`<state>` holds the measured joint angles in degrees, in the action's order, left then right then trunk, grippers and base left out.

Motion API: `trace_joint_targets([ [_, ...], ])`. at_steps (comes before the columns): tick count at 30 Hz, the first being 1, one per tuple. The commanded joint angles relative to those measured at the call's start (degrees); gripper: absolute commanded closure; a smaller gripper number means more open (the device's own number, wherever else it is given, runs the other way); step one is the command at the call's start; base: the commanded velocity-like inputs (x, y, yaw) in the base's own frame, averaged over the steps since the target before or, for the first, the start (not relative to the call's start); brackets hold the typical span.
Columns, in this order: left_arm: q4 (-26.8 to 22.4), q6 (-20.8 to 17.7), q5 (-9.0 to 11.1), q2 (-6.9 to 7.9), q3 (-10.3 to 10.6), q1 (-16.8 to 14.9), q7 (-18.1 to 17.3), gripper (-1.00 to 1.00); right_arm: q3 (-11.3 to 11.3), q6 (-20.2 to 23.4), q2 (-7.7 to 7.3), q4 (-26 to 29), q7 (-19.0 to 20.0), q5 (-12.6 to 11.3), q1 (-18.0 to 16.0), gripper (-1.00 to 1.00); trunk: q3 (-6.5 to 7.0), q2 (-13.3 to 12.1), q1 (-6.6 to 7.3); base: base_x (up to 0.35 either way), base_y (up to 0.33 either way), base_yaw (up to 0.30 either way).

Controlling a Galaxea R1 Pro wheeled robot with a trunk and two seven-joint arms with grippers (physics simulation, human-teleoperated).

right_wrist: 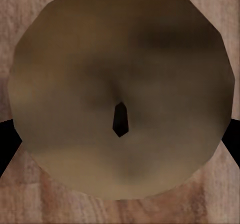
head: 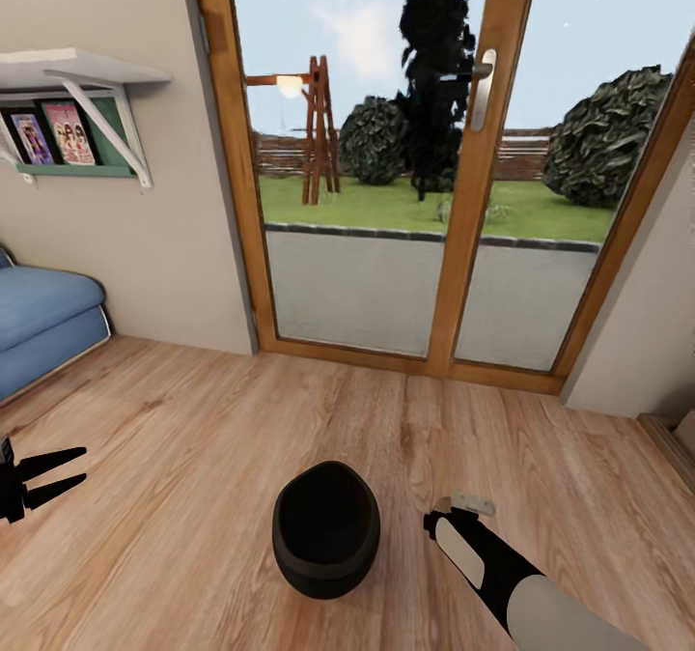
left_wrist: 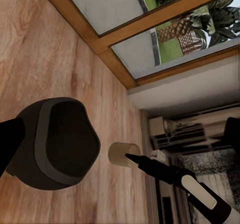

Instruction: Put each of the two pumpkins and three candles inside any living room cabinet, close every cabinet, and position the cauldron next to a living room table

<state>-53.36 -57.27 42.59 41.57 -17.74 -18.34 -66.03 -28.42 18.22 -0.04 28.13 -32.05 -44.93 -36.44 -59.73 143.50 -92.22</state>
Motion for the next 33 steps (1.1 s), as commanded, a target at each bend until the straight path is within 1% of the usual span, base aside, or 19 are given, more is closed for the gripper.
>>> trace_joint_targets([
  [1, 0.0, -0.3, 0.0, 0.01, 0.0, 0.0, -0.1, -1.00, -0.3, 0.3, -0.05, 0.1, -0.4, -0.2, 0.0, 1.00, 0.17, 0.0, 0.03, 0.000, 0.000, 0.000],
  [5, 0.0, -0.3, 0.0, 0.03, 0.0, 0.0, -0.1, -1.00, -0.3, 0.4, -0.05, 0.2, -0.4, -0.3, 0.0, 1.00, 0.97, 0.0, 0.14, 0.000, 0.000, 0.000],
  [14, 0.0, -0.3, 0.0, 0.05, 0.0, 0.0, -0.1, -1.00, -0.3, 0.6, -0.28, 0.3, -0.3, -0.2, -0.1, 1.00, 2.22, -0.2, 0.37, 0.000, 0.000, 0.028],
  [18, 0.0, -0.3, 0.0, 0.01, 0.0, 0.0, -0.1, -1.00, -0.3, 2.8, -0.30, 0.3, -0.2, -0.2, -0.7, 1.00, 2.74, -0.2, 0.47, 0.000, 0.000, 0.004],
  [21, 0.0, -0.3, 0.0, 0.06, 0.0, 0.0, -0.1, -1.00, -0.3, 3.4, -0.31, 0.3, -0.2, -0.2, -0.9, 1.00, 3.12, -0.3, 0.55, 0.000, 0.000, 0.000],
  [29, 0.0, -0.3, 0.0, 0.04, 0.0, 0.0, -0.1, -1.00, -0.3, 3.7, -0.39, 0.3, -0.3, -0.2, -0.9, 1.00, 3.81, -3.5, 2.31, 0.000, 0.000, 0.000],
  [31, 0.0, -0.3, 0.0, 0.02, 0.0, 0.0, -0.1, -1.00, 0.2, 3.7, -0.39, 0.3, -0.3, -0.2, -0.9, 1.00, 3.98, -4.3, 2.75, 0.000, 0.000, 0.000],
  [33, 0.0, -0.3, 0.0, 0.01, 0.1, 0.0, -0.1, -1.00, 1.4, 3.7, -0.39, 0.3, -0.3, -0.2, -0.9, 1.00, 4.16, -5.1, 3.19, 0.000, 0.000, 0.000],
])
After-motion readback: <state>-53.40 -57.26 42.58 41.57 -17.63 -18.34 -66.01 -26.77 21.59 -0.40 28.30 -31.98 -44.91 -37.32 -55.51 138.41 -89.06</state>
